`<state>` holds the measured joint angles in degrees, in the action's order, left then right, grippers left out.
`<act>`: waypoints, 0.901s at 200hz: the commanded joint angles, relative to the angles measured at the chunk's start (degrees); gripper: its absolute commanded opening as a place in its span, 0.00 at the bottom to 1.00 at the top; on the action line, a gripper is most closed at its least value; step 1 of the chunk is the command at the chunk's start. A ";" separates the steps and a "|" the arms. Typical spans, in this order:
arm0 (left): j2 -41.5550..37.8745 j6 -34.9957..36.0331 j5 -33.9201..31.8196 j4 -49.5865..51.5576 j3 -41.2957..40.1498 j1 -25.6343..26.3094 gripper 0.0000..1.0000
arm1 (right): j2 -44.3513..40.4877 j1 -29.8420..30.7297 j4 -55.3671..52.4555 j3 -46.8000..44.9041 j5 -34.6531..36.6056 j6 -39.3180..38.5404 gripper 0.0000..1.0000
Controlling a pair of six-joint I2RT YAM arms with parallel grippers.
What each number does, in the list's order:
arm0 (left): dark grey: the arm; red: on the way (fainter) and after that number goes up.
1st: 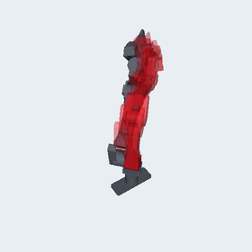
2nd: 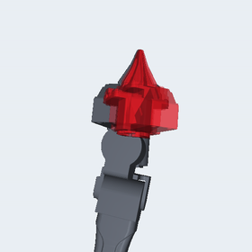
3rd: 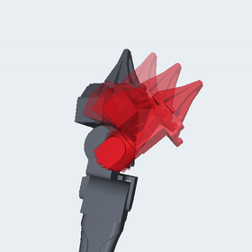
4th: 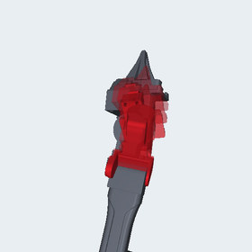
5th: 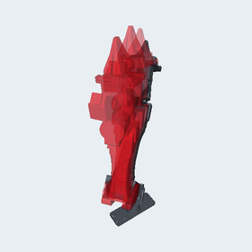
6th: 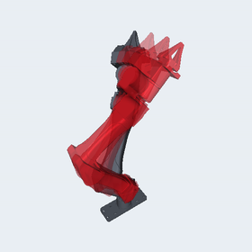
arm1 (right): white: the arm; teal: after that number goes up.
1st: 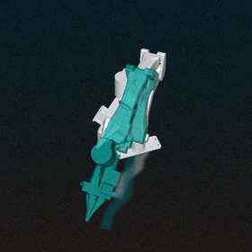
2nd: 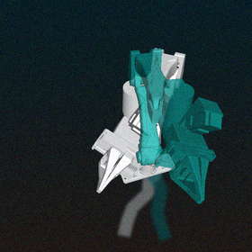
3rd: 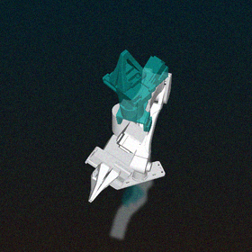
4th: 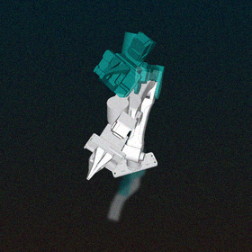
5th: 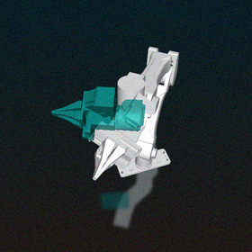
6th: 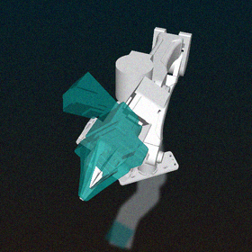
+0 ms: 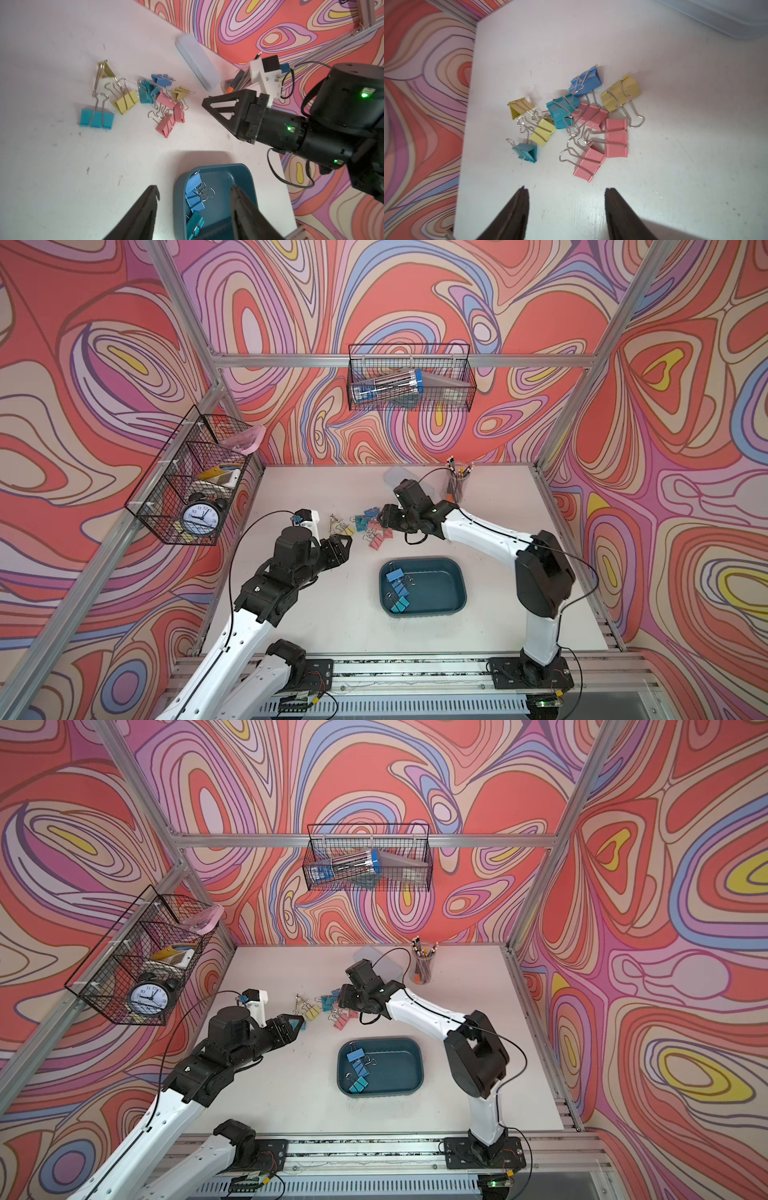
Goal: Put the binder clips in the storage box
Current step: Pick up the binder clip at the center of the board.
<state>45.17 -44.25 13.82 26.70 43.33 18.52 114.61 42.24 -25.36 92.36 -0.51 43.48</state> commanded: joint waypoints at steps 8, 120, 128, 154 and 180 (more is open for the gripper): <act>0.26 -3.55 13.26 2.66 -2.66 -2.09 0.66 | 7.73 2.47 -9.83 8.41 10.06 -5.64 0.45; 1.36 4.44 7.20 9.04 0.09 -2.09 0.99 | 19.68 3.09 -14.58 19.63 15.15 -12.54 0.39; 1.65 4.35 7.27 8.66 0.00 -2.09 0.99 | 20.37 3.11 -14.96 20.44 15.25 -12.85 0.39; 2.37 4.35 7.35 7.94 0.00 -2.09 0.99 | 21.87 3.11 -15.80 22.37 16.06 -13.47 0.39; 2.74 4.51 7.27 8.02 0.17 -2.09 0.99 | 22.02 3.11 -16.39 22.61 18.06 -13.76 0.32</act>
<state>47.72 -40.88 21.26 35.16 43.29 16.82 135.46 45.36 -40.38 113.65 14.63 30.79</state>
